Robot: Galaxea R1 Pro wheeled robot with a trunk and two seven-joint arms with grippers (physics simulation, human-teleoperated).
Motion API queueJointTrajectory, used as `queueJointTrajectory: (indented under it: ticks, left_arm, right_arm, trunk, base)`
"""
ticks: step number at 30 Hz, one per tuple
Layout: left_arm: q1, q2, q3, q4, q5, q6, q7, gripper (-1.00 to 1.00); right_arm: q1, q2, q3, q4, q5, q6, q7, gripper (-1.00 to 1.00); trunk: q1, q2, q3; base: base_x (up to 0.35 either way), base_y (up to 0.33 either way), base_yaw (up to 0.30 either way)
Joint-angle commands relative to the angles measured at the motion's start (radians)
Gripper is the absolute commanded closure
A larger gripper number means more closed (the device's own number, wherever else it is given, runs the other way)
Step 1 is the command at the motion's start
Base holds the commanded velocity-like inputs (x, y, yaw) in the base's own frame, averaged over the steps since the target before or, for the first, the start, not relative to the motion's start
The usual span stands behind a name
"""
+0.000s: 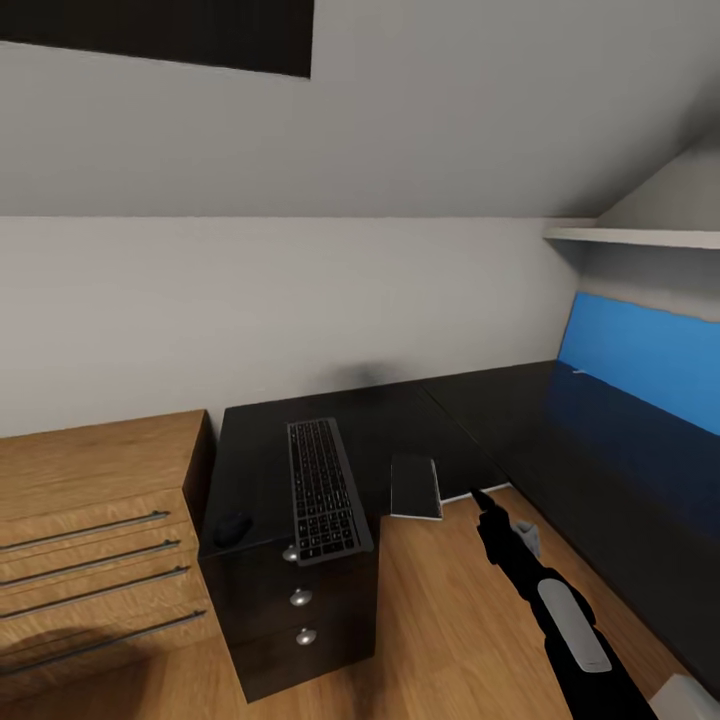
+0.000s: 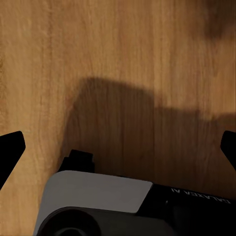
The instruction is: In the bedroom, organize the workspace by keeping the computer under the desk, ensuring the monitor is on the desk, placing the keyboard on the desk next to the monitor, placing the mouse on the desk next to the keyboard, moving the folder from the swivel chair onto the desk next to the mouse, stacking the notebook on top of the folder with the pen on top of the notebook, and positioning the swivel chair next to the desk.
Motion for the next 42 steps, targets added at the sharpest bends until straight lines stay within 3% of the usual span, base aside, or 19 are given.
queueJointTrajectory:
  ticks: [1, 12, 19, 23, 28, 29, 34, 42]
  left_arm:
    - [-0.001, 0.001, -0.006, -0.002, 0.007, 0.001, 0.009, -1.00]
    - [-0.001, 0.001, -0.006, -0.002, 0.007, 0.000, 0.009, -1.00]
    - [-0.001, 0.001, -0.006, -0.002, 0.007, -0.001, 0.009, -1.00]
    - [-0.001, 0.001, -0.006, -0.002, 0.007, -0.001, 0.008, -1.00]
    - [-0.001, 0.001, -0.006, -0.002, 0.007, -0.001, 0.008, -1.00]
    - [-0.001, 0.002, -0.006, -0.002, 0.007, -0.001, 0.008, -1.00]
    - [-0.001, 0.002, -0.006, -0.002, 0.008, -0.001, 0.008, -1.00]
    - [-0.001, 0.003, -0.003, -0.002, 0.009, 0.001, 0.009, -1.00]
  right_arm:
    - [-0.001, 0.000, -0.002, 0.001, -0.006, 0.005, 0.002, -1.00]
    - [-0.002, 0.001, -0.003, 0.007, -0.006, -0.001, -0.037, -1.00]
    - [-0.045, 0.004, -0.007, 0.066, -0.015, 0.000, -0.318, -1.00]
    - [-0.089, 0.005, -0.009, 0.121, -0.017, -0.015, -0.407, -1.00]
    - [-0.130, 0.005, -0.009, 0.202, -0.021, -0.057, -0.443, -1.00]
    - [-0.156, 0.006, -0.009, 0.259, -0.031, -0.075, -0.452, -1.00]
    - [-0.202, 0.005, -0.010, 0.365, -0.061, -0.082, -0.458, -1.00]
    - [-0.228, 0.004, -0.007, 0.448, -0.082, -0.084, -0.458, -1.00]
  trunk:
    - [-0.004, 0.007, 0.002]
    - [-0.046, 0.084, 0.037]
    - [-0.073, 0.133, 0.059]
    - [-0.088, 0.161, 0.071]
    - [-0.108, 0.196, 0.087]
    - [-0.111, 0.203, 0.090]
    - [-0.131, 0.238, 0.106]
    - [-0.161, 0.294, 0.131]
  base:
    - [0.000, 0.000, 0.000]
    - [0.000, 0.000, 0.000]
    - [0.000, 0.000, 0.000]
    - [0.000, 0.000, 0.000]
    - [0.000, 0.000, 0.000]
    - [0.000, 0.000, 0.000]
    - [0.000, 0.000, 0.000]
    - [0.000, 0.000, 0.000]
